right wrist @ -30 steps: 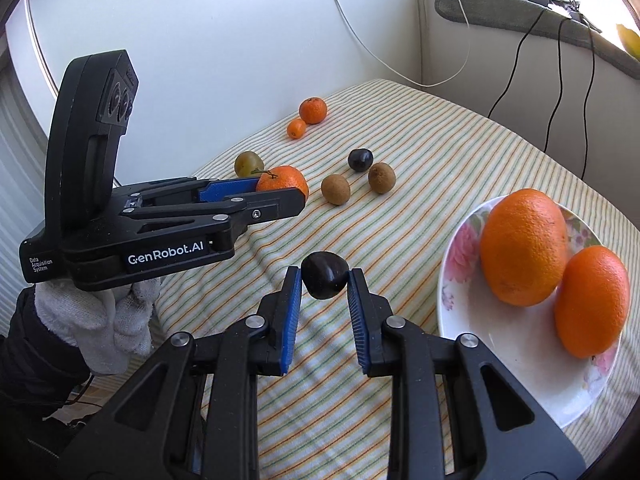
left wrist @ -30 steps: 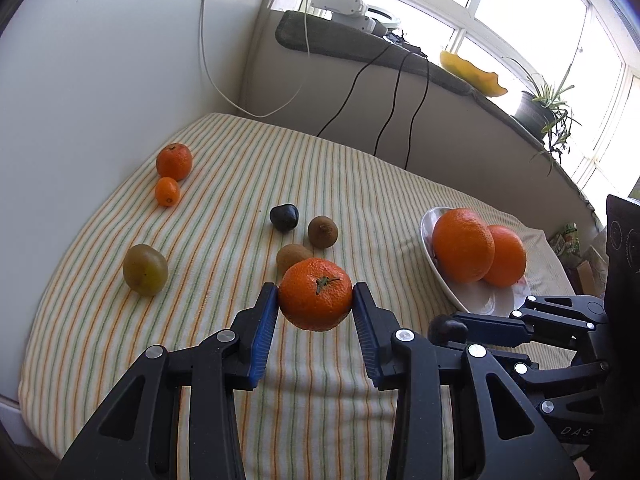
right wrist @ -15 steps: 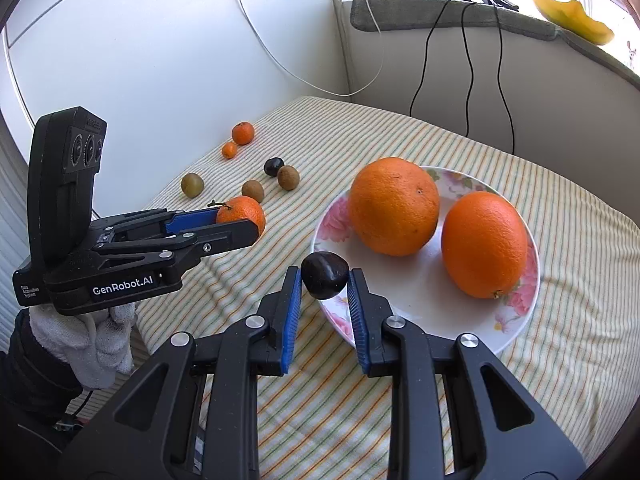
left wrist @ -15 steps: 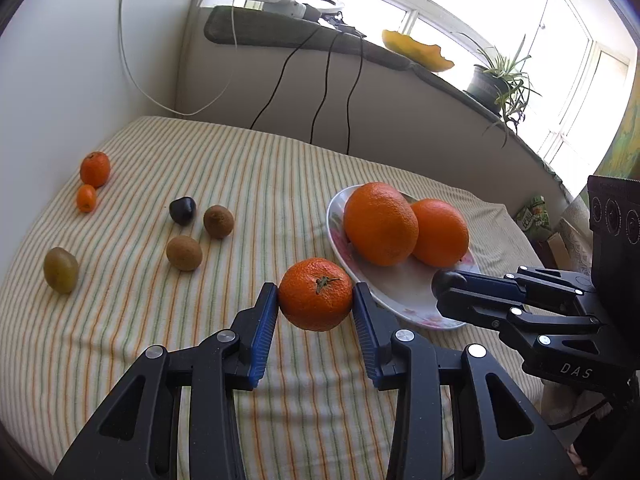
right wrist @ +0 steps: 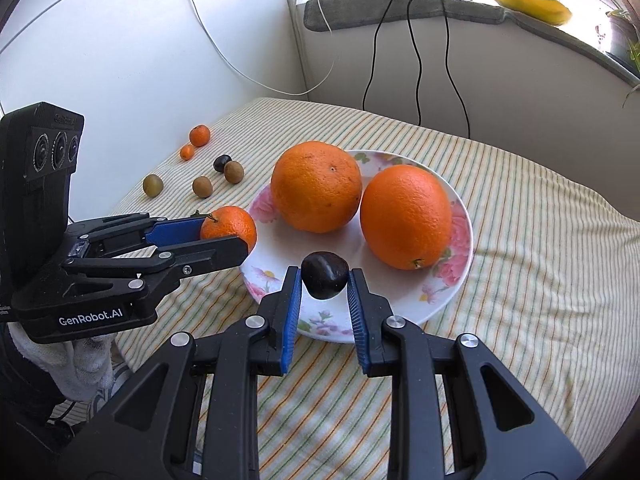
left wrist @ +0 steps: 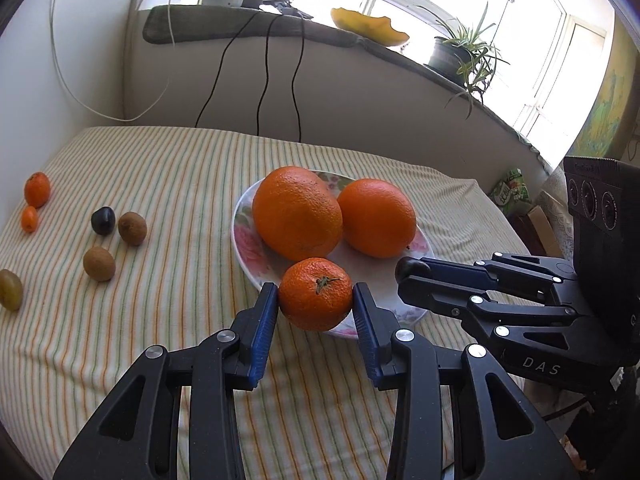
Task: Organize fruits
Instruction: 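Carry the plum and tangerine onto the plate and open both grippers, then withdraw both grippers from the plate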
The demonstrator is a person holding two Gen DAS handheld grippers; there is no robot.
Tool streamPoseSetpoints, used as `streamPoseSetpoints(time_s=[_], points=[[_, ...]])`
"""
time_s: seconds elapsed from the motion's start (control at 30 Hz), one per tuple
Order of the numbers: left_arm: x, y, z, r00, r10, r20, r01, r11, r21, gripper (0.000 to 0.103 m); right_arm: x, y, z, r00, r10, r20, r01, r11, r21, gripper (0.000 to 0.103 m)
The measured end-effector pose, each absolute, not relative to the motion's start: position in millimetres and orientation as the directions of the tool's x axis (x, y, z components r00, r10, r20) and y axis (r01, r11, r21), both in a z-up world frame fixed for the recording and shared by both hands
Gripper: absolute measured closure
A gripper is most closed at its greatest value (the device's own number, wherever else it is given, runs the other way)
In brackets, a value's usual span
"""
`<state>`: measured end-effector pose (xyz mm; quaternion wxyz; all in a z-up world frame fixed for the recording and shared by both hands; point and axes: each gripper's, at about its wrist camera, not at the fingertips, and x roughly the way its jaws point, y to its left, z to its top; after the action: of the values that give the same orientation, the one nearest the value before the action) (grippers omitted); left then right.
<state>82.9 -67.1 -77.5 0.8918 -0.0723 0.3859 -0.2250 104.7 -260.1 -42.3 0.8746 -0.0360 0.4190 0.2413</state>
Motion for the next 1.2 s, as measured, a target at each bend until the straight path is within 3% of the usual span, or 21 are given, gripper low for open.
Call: streamPoseSetpoints(time_s=[0.9, 0.97, 1.03, 1.07, 1.2], points=[[86.7, -91.5, -80.6, 0.577, -0.450, -0.681, 0.359, 0.889, -0.283, 0.066, 105.0, -273.5, -49.8, 0.537, 0.373, -0.757, -0.431, 0.892, 0.134, 0.078], [86.1, -92.0, -80.7, 0.578, -0.448, -0.682, 0.357, 0.891, -0.282, 0.066, 105.3, -273.7, -49.9, 0.536, 0.372, -0.758, -0.429, 0.893, 0.135, 0.074], [85.8, -91.6, -80.6, 0.580, -0.447, -0.681, 0.356, 0.891, -0.281, 0.062, 104.4, -274.6, -48.7, 0.544, 0.369, -0.754, -0.424, 0.896, 0.132, 0.057], [85.2, -91.1, -79.8, 0.585, -0.446, -0.678, 0.355, 0.892, -0.280, 0.057, 103.8, -275.2, -47.6, 0.550, 0.367, -0.751, -0.423, 0.897, 0.128, 0.055], [84.6, -89.2, -77.2, 0.598, -0.440, -0.670, 0.352, 0.895, -0.274, 0.053, 103.8, -278.0, -43.8, 0.557, 0.366, -0.745, -0.419, 0.899, 0.128, 0.051]])
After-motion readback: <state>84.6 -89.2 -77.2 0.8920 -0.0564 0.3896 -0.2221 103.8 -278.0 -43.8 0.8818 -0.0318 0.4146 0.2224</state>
